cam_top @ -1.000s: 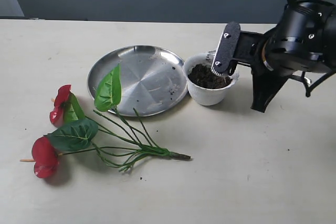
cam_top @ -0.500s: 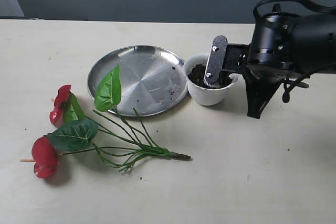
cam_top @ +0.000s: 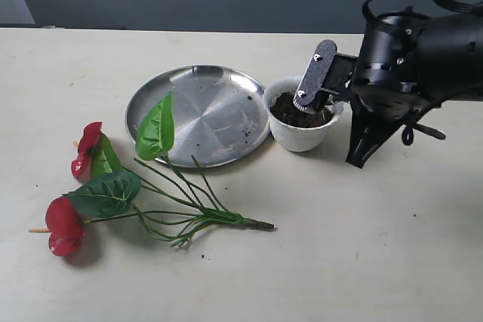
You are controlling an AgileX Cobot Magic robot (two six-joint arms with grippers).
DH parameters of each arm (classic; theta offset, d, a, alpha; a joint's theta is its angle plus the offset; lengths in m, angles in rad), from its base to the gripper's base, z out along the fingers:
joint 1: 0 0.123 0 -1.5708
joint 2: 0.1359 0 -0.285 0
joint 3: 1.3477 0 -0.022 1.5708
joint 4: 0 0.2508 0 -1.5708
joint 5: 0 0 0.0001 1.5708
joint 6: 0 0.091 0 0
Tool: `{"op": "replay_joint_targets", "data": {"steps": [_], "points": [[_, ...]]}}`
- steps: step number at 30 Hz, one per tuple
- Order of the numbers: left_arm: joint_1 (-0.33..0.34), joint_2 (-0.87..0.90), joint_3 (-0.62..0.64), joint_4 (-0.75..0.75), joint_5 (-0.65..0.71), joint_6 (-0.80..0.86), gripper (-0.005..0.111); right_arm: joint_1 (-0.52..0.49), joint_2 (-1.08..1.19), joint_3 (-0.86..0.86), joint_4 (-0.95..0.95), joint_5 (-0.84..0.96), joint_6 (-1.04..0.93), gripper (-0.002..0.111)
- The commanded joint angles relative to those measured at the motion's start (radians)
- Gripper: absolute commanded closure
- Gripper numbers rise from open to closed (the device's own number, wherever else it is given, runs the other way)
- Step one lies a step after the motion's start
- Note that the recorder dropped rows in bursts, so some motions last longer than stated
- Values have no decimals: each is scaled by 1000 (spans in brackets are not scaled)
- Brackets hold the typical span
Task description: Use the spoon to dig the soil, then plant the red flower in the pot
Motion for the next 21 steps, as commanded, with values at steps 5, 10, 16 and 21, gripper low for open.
{"op": "replay_joint_targets", "data": {"steps": [5,10,16,21], "points": [[-7,-2,-4,-2,-12,-3,106,1,-47,-5,195,-81,-58,109],[-7,-2,-4,-2,-12,-3,106,-1,9,-10,128,-17,46,109],[-7,-2,-4,-2,-12,-3,106,1,-56,-115,217,-51,118,109],[-7,-2,-4,-2,-12,-3,106,18,-63,-202,457,-253,26,109]]}}
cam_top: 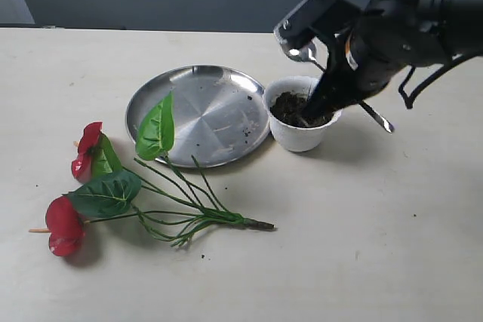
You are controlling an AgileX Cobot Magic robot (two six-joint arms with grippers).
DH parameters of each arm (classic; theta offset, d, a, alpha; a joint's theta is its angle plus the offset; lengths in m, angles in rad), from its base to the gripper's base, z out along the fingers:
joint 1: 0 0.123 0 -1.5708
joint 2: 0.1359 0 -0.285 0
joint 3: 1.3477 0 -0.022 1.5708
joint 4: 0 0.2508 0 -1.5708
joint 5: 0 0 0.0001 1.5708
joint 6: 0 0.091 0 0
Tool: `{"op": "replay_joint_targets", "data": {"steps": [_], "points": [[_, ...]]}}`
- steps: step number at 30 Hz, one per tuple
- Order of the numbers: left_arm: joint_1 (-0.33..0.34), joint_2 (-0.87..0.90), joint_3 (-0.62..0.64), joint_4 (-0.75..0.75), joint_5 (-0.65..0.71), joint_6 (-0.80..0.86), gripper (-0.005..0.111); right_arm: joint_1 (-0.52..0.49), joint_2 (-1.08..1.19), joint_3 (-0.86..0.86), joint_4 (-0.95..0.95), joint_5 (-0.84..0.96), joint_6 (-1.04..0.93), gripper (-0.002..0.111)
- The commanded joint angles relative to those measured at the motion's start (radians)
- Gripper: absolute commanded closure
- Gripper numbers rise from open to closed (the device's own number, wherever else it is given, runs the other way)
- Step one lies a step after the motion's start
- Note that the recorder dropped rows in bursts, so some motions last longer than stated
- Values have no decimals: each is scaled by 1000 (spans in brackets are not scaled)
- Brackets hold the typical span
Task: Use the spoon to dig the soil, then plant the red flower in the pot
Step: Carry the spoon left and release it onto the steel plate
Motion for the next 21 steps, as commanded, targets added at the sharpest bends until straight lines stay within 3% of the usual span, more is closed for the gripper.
{"op": "replay_joint_targets", "data": {"steps": [1,4,8,21], "points": [[-7,-2,-4,-2,-12,-3,106,15,16,-93,249,-161,-107,109],[-7,-2,-4,-2,-12,-3,106,15,108,-189,430,-160,-256,109],[-7,-2,-4,-2,-12,-3,106,15,254,-332,586,-142,-315,109],[-7,-2,-4,-2,-12,-3,106,21,599,-616,724,-68,-315,109]]}}
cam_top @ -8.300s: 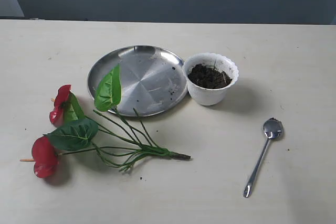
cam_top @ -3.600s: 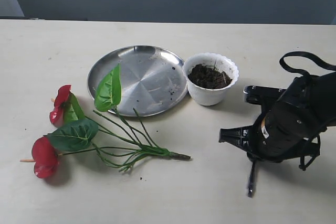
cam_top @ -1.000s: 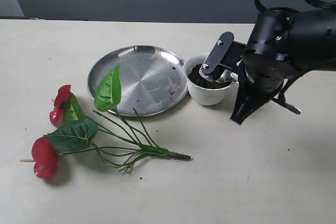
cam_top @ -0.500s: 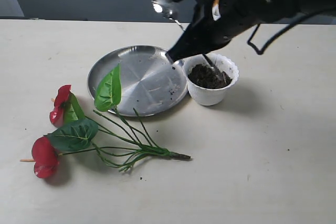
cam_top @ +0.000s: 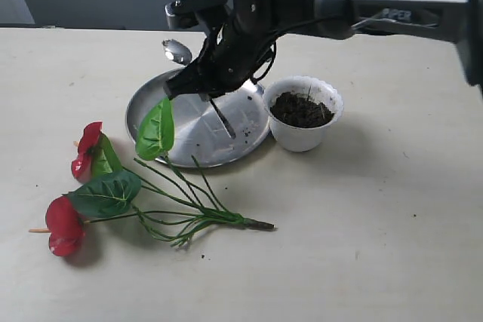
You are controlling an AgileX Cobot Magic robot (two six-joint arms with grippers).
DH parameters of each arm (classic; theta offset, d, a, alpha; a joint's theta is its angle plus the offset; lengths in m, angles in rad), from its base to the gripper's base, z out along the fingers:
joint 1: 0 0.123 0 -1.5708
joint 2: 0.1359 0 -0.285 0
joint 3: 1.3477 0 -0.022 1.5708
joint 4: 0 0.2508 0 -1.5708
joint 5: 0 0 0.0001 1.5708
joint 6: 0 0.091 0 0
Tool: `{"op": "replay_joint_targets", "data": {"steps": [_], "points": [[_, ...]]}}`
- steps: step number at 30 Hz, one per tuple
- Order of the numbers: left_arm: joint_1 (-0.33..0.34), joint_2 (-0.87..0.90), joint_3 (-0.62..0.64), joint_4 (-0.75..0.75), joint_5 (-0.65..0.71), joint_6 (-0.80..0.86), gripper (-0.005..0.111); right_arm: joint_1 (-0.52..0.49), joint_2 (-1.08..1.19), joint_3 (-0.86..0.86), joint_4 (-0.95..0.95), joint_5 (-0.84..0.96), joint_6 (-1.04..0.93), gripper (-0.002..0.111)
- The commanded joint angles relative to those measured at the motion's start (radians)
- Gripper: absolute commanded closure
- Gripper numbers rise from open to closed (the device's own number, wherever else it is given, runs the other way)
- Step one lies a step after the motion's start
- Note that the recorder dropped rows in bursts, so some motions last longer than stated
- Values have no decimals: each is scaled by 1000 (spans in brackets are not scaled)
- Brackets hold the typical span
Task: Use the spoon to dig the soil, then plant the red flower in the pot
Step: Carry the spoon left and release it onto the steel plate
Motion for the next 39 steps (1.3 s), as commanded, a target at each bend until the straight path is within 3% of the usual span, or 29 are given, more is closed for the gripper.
{"op": "replay_joint_targets", "data": {"steps": [1,20,23,27,29,39], "points": [[-7,-2,-4,-2,-12,-3,106,1,80,-64,8,15,-8,109],[-7,-2,-4,-2,-12,-3,106,1,129,-80,-63,12,-5,108],[-7,-2,-4,-2,-12,-3,106,1,129,-80,-68,22,-5,96],[-7,-2,-4,-2,-12,-3,106,1,129,-80,-68,51,-5,65],[-7,-2,-4,-2,-12,-3,106,1,129,-95,-66,98,-5,59],[-7,-2,-4,-2,-12,-3,106,1,-7,-129,-66,441,-102,79]]}}
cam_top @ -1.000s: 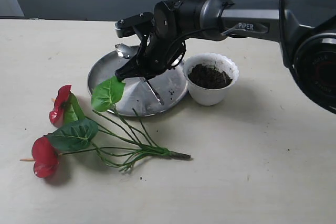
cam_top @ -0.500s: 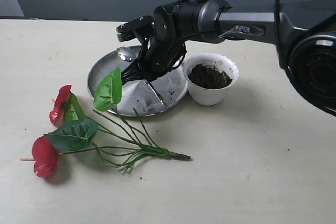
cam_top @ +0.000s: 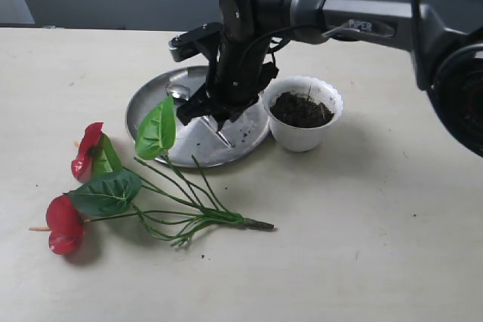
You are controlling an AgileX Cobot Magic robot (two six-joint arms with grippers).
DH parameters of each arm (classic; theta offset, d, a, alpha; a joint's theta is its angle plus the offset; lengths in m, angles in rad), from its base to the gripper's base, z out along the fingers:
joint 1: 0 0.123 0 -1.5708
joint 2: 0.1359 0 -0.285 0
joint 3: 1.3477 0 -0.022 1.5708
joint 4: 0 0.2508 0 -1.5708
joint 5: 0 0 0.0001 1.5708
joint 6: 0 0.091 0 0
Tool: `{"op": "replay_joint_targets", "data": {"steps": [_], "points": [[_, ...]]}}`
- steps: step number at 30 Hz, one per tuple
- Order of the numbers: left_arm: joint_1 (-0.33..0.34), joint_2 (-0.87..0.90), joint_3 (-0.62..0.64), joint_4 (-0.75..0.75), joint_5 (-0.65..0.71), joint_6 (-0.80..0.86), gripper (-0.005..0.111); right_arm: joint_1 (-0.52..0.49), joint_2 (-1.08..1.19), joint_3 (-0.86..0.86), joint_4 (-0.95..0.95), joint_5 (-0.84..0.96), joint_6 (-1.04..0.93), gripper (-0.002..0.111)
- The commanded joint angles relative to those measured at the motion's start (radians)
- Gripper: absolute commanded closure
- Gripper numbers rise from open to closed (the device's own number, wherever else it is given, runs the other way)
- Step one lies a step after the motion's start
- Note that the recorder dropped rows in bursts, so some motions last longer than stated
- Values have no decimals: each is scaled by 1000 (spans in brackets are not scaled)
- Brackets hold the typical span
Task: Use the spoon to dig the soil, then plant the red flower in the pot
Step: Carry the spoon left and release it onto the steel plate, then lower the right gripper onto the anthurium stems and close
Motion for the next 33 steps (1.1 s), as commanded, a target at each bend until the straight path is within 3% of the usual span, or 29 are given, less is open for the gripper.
{"op": "replay_joint_targets", "data": {"steps": [1,3,9,15,19,23,25,28,33], "points": [[-7,-2,-4,-2,-12,-3,106,1,-109,-7,3,177,-82,79],[-7,-2,-4,-2,-12,-3,106,1,-142,-7,29,258,-113,79],[-7,-2,-4,-2,-12,-3,106,15,-220,29,88,262,-160,79],[-7,-2,-4,-2,-12,-3,106,101,-310,251,76,253,-267,79],[-7,-2,-4,-2,-12,-3,106,192,-335,428,-27,47,-319,79],[-7,-2,-4,-2,-12,-3,106,216,-332,441,-58,-58,-313,79],[-7,-2,-4,-2,-12,-3,106,216,-332,441,-63,-94,-313,70],[-7,-2,-4,-2,-12,-3,106,216,-332,441,-60,-118,-313,48],[-7,-2,-4,-2,-12,-3,106,216,-327,441,-56,-203,-313,51]]}}
